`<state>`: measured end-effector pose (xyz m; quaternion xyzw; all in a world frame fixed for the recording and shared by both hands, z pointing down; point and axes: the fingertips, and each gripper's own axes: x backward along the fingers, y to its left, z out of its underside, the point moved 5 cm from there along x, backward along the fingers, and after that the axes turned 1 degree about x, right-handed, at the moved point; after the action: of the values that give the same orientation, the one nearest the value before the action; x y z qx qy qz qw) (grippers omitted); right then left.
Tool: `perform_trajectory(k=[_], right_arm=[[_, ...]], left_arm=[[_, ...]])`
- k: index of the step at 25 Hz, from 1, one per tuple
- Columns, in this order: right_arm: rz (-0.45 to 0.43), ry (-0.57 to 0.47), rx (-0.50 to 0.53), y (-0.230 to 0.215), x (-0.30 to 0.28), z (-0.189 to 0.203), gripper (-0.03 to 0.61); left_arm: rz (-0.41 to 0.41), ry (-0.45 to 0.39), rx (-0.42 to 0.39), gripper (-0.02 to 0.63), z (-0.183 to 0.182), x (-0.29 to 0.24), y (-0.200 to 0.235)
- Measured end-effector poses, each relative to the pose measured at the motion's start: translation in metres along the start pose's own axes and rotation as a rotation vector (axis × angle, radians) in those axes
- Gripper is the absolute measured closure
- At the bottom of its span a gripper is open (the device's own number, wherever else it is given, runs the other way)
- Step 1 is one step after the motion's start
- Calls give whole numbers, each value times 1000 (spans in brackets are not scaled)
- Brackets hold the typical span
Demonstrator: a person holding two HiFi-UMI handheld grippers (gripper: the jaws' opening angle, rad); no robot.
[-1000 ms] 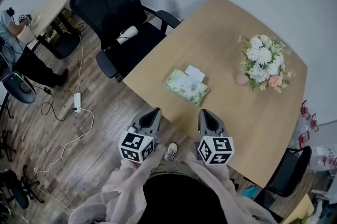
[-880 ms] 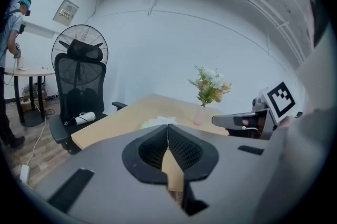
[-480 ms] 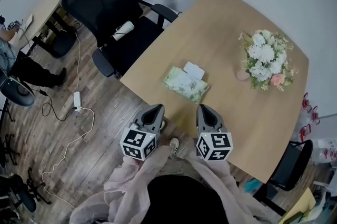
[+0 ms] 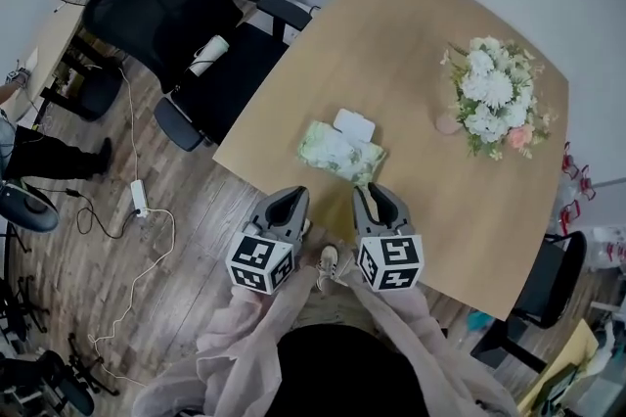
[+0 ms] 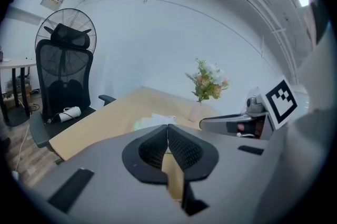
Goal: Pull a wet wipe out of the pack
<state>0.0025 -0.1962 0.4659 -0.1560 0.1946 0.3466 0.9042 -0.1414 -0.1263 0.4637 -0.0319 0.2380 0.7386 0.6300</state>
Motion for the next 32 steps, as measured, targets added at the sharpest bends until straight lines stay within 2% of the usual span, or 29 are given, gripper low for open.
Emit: perform_trajectory(k=[9, 20, 32], right_arm=[[47, 48, -14, 9, -37, 4, 428], [154, 112, -36, 9, -70, 11, 399], [264, 141, 28, 6, -92, 15, 402]], left_arm=[[79, 57, 1, 600, -3, -20, 31], [175, 116, -18, 600, -11, -43, 63], [233, 148, -53, 600, -21, -64, 97]])
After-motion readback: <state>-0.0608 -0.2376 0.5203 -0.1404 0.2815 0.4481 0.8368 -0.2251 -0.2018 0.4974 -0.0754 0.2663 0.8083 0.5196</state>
